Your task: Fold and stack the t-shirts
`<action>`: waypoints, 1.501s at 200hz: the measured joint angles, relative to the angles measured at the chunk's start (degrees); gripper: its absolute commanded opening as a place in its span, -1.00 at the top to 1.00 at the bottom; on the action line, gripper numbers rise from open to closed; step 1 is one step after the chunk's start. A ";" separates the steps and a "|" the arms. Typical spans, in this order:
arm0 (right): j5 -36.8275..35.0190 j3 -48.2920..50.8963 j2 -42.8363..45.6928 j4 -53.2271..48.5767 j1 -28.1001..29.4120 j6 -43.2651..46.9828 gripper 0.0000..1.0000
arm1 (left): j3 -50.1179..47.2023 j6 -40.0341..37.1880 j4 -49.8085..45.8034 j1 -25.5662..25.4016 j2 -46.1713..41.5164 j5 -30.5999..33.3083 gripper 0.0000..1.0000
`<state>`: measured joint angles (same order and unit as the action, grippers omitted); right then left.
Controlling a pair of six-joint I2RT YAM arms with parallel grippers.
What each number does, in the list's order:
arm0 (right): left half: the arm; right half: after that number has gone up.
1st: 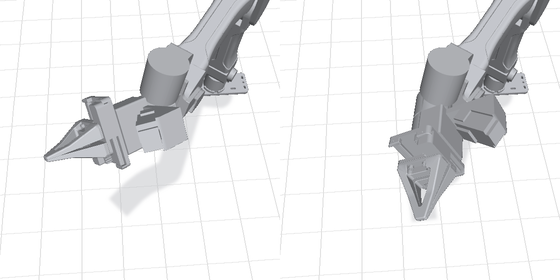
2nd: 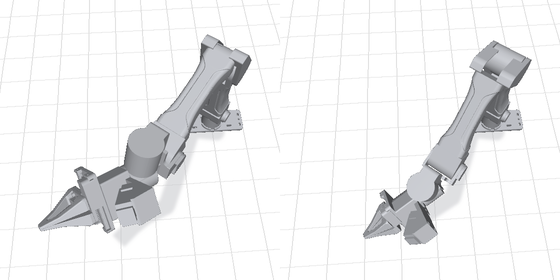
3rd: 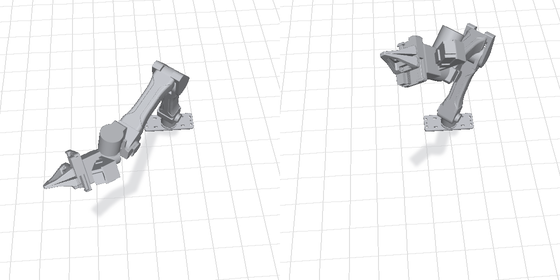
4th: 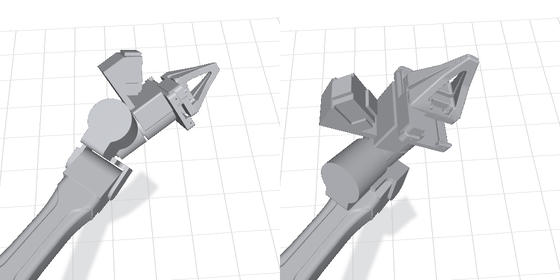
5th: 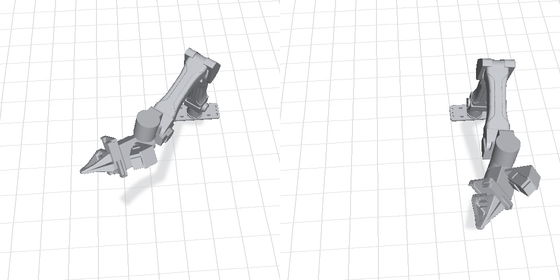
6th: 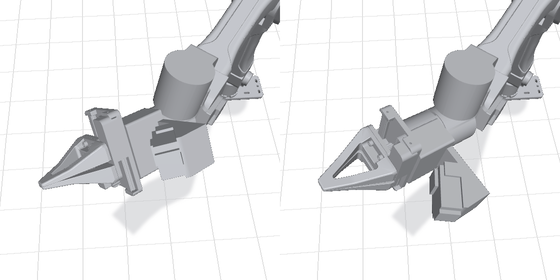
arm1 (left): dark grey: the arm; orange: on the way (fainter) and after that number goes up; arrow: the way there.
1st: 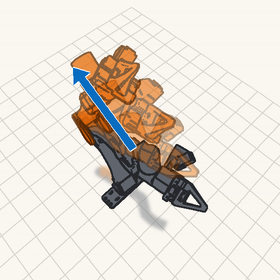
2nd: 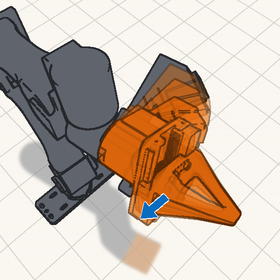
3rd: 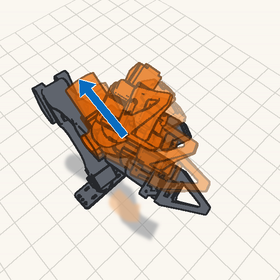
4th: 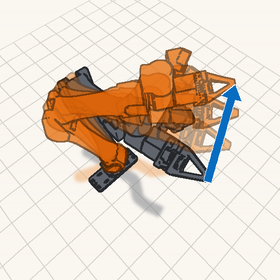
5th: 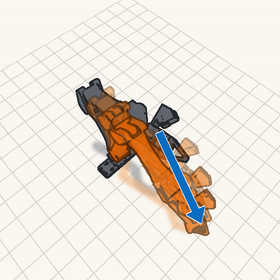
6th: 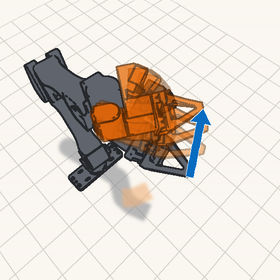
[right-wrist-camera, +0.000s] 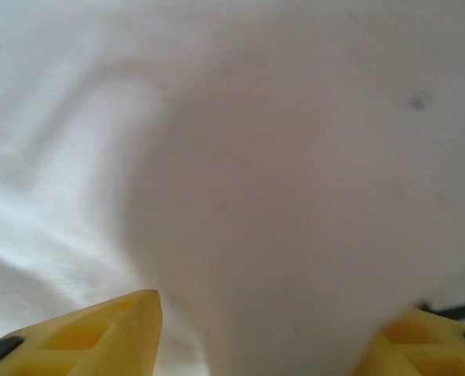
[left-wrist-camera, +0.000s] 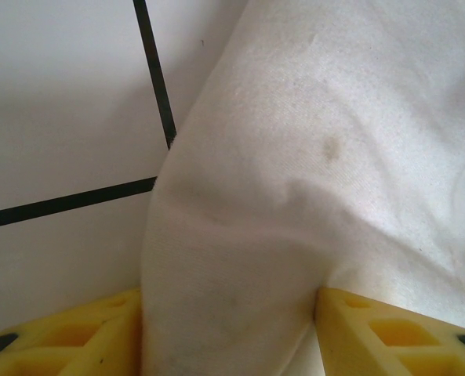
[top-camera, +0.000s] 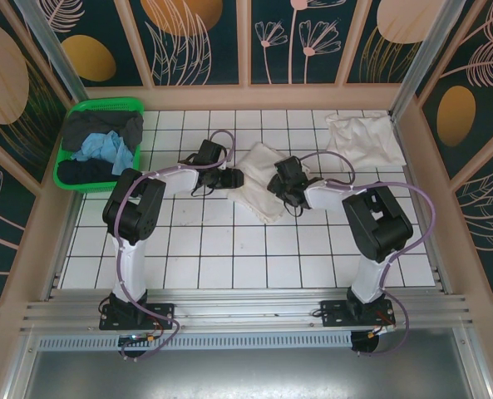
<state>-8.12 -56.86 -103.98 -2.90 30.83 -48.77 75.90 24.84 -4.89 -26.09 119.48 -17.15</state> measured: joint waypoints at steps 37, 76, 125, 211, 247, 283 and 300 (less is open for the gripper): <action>0.74 3.41 1.49 2.36 -0.02 0.46 -0.14 | 0.00 -0.11 -0.07 0.00 0.00 0.02 -0.09; 1.84 3.23 1.01 1.88 -1.14 1.03 0.42 | 0.00 -0.17 -0.28 0.00 -0.11 0.04 -0.08; 5.40 1.11 -0.02 1.38 -5.11 6.69 1.00 | -0.28 -0.87 -3.06 -0.11 -1.36 -0.15 -0.19; 0.20 -15.19 -3.80 -12.13 -10.69 34.58 1.00 | -2.47 -3.41 -11.02 0.92 -10.69 9.51 -0.26; -1.62 -16.83 -5.31 -14.23 -11.04 44.24 1.00 | -5.01 -3.41 -11.19 0.96 -11.10 10.60 -0.27; -3.50 -23.47 -6.49 -16.85 -12.52 51.80 1.00 | -6.08 -3.41 -12.04 1.57 -11.67 11.50 -0.26; -4.07 -26.80 -6.49 -17.51 -13.94 55.08 1.00 | -6.08 -3.43 -12.07 1.97 -11.87 11.80 -0.26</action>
<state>-12.19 -83.66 -110.48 -20.40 16.88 6.31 69.82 21.41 -16.95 -24.12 107.61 -5.34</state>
